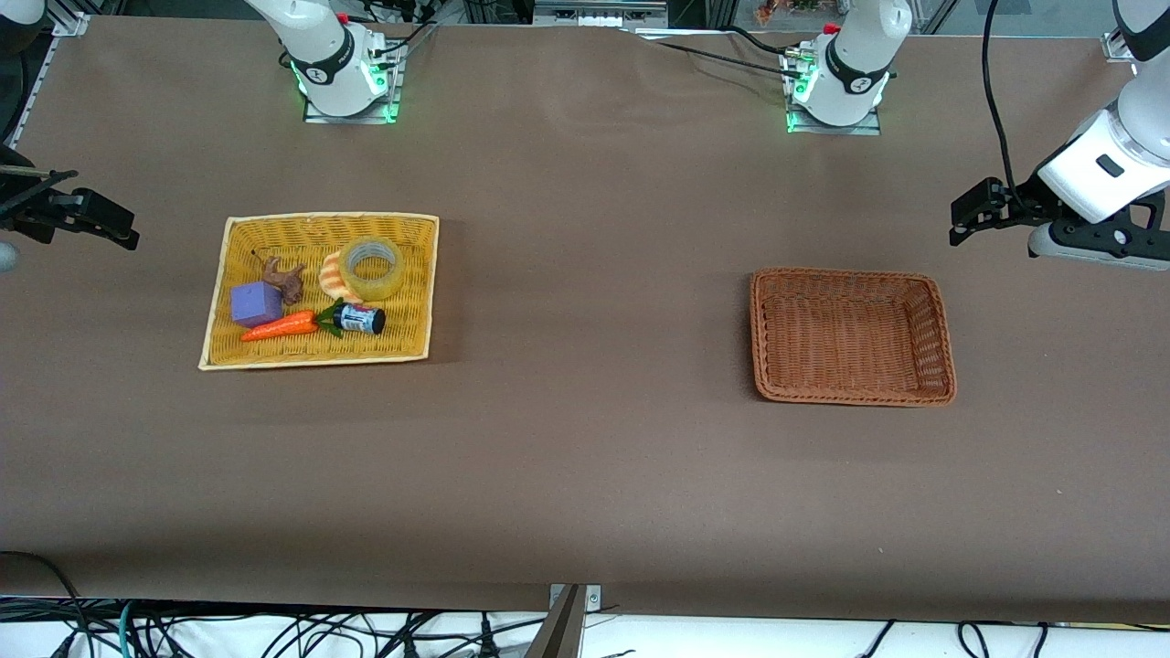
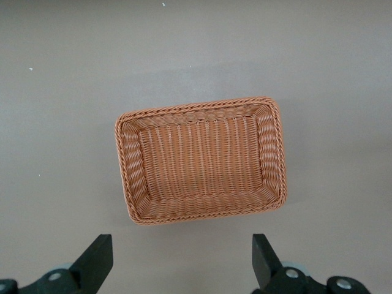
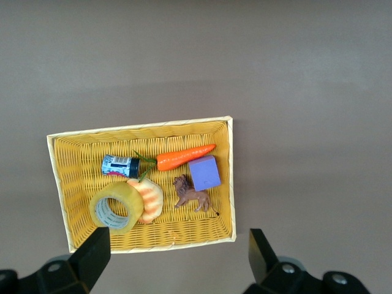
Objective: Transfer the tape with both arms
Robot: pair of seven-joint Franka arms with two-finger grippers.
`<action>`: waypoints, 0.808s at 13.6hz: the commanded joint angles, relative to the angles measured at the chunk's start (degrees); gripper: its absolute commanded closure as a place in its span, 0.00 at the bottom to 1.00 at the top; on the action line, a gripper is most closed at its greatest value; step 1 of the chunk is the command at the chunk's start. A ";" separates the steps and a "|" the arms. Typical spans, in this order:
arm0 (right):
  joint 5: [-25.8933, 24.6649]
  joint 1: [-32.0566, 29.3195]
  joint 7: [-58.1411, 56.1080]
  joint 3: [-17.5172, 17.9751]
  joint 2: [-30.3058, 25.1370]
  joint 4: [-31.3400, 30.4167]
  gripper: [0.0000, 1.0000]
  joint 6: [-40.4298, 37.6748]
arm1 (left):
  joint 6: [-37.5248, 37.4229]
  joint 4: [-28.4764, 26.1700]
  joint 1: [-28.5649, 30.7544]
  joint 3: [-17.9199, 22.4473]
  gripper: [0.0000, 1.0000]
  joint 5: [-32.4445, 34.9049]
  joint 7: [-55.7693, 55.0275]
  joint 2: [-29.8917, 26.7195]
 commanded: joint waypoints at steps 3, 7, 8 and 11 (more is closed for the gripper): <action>-0.13 -0.66 0.46 0.50 0.39 1.32 0.00 -0.66 | -1.49 2.42 -0.04 -0.23 0.00 0.16 -0.06 1.28; -0.13 -0.66 0.64 0.50 0.48 1.32 0.00 -0.66 | -1.57 2.42 0.04 -0.23 0.00 0.50 -0.06 1.28; -0.13 -0.66 0.64 0.50 0.39 1.23 0.00 -0.66 | -1.58 2.42 -0.04 -0.23 0.00 0.51 -0.06 1.28; -0.13 -0.66 0.73 0.50 0.39 1.32 0.00 -0.66 | -1.58 2.42 0.04 -0.23 0.00 0.51 -0.06 1.28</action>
